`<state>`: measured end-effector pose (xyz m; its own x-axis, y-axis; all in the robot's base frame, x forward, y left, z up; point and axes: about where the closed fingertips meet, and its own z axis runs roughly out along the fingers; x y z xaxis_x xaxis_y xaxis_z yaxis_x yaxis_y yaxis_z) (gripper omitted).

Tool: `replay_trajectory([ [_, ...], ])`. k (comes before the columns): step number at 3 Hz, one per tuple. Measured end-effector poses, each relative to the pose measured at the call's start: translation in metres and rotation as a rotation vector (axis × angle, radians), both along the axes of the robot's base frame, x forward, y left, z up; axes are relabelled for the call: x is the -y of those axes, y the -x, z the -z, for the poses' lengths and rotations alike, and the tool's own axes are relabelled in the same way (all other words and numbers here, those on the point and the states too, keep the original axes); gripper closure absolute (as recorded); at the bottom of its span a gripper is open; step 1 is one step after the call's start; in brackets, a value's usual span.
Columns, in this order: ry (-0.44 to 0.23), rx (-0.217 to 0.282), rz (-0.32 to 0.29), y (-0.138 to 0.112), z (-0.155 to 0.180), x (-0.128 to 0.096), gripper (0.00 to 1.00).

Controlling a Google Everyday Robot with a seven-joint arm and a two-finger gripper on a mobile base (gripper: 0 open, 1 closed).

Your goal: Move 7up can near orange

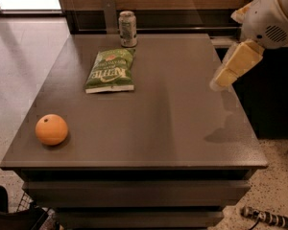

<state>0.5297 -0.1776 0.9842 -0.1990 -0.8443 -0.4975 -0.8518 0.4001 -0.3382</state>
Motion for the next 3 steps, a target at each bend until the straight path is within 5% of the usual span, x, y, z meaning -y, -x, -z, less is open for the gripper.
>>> replay_trajectory([
  [1, -0.268, 0.068, 0.002, -0.054, 0.014, -0.045, 0.0],
  [2, -0.442, 0.174, 0.001, -0.1, 0.007, -0.076, 0.0],
  [3, -0.547, 0.296, 0.046, -0.139, -0.008, -0.093, 0.0],
])
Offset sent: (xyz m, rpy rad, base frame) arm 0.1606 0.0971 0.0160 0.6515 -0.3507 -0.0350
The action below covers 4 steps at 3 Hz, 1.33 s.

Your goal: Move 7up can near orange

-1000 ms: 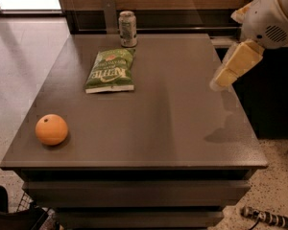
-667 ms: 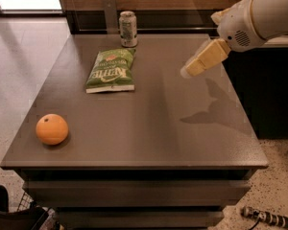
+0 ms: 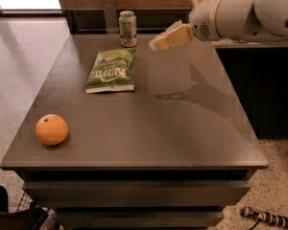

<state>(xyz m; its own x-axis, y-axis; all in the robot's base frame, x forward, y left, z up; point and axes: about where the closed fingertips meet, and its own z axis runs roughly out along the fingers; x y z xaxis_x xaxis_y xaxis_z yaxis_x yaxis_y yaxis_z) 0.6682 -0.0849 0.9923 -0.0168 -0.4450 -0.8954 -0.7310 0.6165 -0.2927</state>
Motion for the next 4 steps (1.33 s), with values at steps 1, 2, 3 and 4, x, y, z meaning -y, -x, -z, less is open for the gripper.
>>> replay_trajectory([
  [1, 0.0, 0.0, 0.0, 0.0, 0.0, 0.0, 0.0],
  [2, -0.032, 0.004, -0.003, -0.027, 0.009, -0.009, 0.0],
  [3, -0.12, 0.007, -0.022, -0.086, 0.03, -0.033, 0.0],
  [4, -0.244, 0.003, -0.041, -0.16, 0.058, -0.055, 0.0],
])
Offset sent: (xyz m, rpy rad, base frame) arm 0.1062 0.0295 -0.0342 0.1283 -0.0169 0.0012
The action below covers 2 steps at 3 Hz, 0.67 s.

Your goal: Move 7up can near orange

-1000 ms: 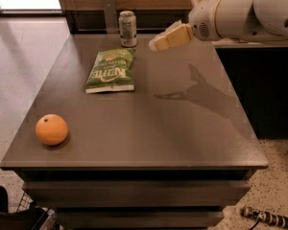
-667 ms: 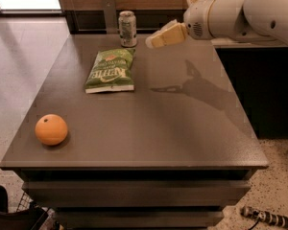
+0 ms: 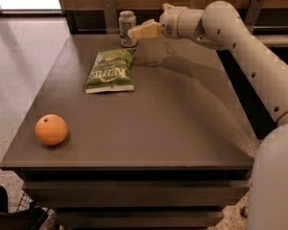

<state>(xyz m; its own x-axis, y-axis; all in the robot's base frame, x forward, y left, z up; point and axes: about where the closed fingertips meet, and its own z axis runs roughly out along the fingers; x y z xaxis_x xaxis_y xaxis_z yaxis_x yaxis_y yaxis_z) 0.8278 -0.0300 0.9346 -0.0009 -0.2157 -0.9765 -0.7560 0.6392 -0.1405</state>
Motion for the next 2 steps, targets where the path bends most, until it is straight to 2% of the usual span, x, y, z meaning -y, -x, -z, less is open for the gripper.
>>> replay_trajectory([
  [1, -0.049, -0.003, -0.004, -0.029, 0.01, -0.008, 0.0],
  [2, -0.076, -0.002, -0.008, -0.046, 0.012, -0.017, 0.0],
])
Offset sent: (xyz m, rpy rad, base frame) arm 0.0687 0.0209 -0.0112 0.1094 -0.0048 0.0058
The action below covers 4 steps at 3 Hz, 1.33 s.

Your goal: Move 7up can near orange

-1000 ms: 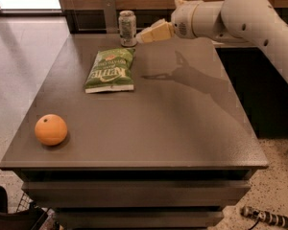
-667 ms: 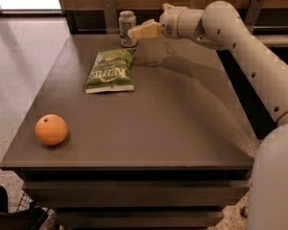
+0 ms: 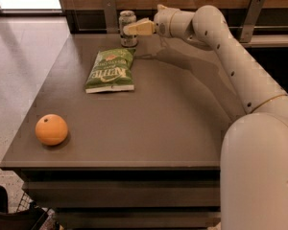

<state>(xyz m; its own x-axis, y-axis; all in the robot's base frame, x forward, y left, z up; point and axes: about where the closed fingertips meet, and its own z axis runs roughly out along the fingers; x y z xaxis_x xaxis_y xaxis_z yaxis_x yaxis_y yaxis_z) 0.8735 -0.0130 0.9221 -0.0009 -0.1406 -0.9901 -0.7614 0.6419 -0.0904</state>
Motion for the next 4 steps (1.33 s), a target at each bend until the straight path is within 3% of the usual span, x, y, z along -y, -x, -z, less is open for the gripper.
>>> replay_trajectory([
  [2, -0.02, -0.031, -0.049, -0.027, 0.012, -0.033, 0.0],
  [3, -0.021, -0.051, -0.078, -0.034, 0.02, -0.052, 0.24],
  [4, -0.021, -0.054, -0.083, -0.034, 0.022, -0.056, 0.55],
])
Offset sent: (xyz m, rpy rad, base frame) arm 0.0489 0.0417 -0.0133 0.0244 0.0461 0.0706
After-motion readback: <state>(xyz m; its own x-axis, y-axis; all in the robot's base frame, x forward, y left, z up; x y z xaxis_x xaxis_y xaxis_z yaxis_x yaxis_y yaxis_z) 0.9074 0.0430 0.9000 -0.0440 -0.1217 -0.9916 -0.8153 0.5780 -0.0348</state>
